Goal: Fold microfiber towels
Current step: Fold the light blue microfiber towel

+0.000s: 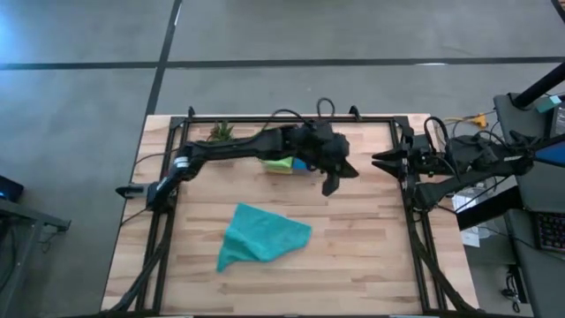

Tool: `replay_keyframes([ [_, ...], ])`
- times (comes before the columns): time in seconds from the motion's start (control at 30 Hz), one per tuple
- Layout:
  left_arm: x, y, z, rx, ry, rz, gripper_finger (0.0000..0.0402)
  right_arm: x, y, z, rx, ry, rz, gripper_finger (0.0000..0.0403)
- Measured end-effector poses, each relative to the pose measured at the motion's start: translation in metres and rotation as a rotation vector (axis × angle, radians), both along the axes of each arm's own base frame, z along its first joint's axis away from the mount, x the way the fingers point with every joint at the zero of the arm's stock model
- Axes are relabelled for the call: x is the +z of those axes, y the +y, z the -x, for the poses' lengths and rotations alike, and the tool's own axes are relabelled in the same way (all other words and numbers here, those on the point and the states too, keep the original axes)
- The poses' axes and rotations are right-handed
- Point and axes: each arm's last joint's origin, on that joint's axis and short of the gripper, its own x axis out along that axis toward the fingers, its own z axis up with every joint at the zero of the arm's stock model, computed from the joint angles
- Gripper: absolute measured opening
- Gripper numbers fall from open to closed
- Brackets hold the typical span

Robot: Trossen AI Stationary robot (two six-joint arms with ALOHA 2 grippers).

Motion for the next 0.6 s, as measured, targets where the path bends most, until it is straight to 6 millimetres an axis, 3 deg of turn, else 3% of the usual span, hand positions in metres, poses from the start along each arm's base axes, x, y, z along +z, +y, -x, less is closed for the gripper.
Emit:
replay_keyframes([
  [0.17,0.026,0.0,0.042,0.095,-0.036,-0.079,0.0,-0.003,0.001,-0.005,-0.006,0.015,-0.031,0.0082],
  [0.3,0.024,-0.002,0.094,0.198,-0.078,-0.091,0.0,-0.007,0.004,-0.014,-0.013,0.034,-0.06,0.0082],
  [0.47,0.007,-0.008,0.193,0.364,-0.247,-0.005,0.0,-0.013,0.01,-0.033,-0.006,0.036,-0.072,0.0082],
  [0.6,-0.021,-0.015,0.28,0.486,-0.403,0.048,0.0,-0.017,0.015,-0.052,-0.002,0.008,-0.08,0.0082],
])
